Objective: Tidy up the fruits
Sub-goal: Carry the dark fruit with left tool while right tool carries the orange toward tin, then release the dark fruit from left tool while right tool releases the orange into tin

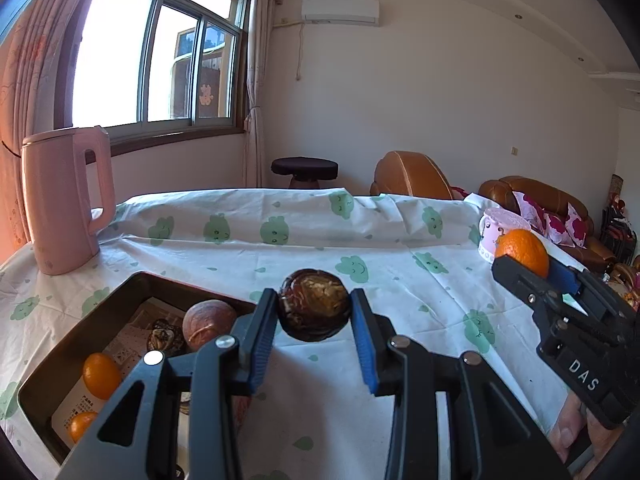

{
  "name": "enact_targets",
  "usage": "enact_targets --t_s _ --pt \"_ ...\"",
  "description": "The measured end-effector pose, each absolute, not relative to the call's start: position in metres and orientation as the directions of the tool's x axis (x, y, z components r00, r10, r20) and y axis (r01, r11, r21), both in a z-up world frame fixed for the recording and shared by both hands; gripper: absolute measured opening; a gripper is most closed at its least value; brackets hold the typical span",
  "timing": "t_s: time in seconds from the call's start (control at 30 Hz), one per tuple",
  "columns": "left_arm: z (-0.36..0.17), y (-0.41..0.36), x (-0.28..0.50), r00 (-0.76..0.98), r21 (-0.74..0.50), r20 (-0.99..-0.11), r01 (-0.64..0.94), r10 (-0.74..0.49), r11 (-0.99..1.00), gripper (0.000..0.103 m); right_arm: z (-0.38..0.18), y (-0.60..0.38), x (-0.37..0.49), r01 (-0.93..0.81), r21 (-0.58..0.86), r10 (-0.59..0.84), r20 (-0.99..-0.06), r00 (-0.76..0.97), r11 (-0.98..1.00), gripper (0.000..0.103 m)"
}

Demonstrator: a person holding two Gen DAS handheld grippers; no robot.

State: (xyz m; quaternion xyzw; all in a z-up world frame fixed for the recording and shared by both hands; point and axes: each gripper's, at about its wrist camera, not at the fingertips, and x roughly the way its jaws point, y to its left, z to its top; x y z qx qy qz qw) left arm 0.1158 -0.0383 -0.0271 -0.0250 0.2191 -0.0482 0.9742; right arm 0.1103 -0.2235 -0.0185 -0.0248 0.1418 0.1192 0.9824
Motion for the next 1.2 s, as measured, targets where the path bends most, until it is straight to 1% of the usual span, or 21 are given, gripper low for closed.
enact_targets --t_s 0.37,0.73,1.2 --pt "-0.014 -0.002 0.09 0.917 -0.031 -0.397 0.027 -0.037 0.999 0.038 -0.016 -0.174 0.098 -0.363 -0.005 0.345 -0.296 0.89 0.932 0.048" --pt "-0.018 0.026 0.085 0.913 -0.023 -0.408 -0.026 0.014 0.999 0.038 -0.005 -0.137 0.091 -0.44 -0.01 0.419 -0.283 0.862 0.898 0.048" --pt "-0.021 0.055 0.087 0.898 -0.021 -0.436 -0.081 0.064 0.996 0.038 0.004 -0.1 0.093 -0.503 -0.02 0.477 -0.288 0.83 0.864 0.048"
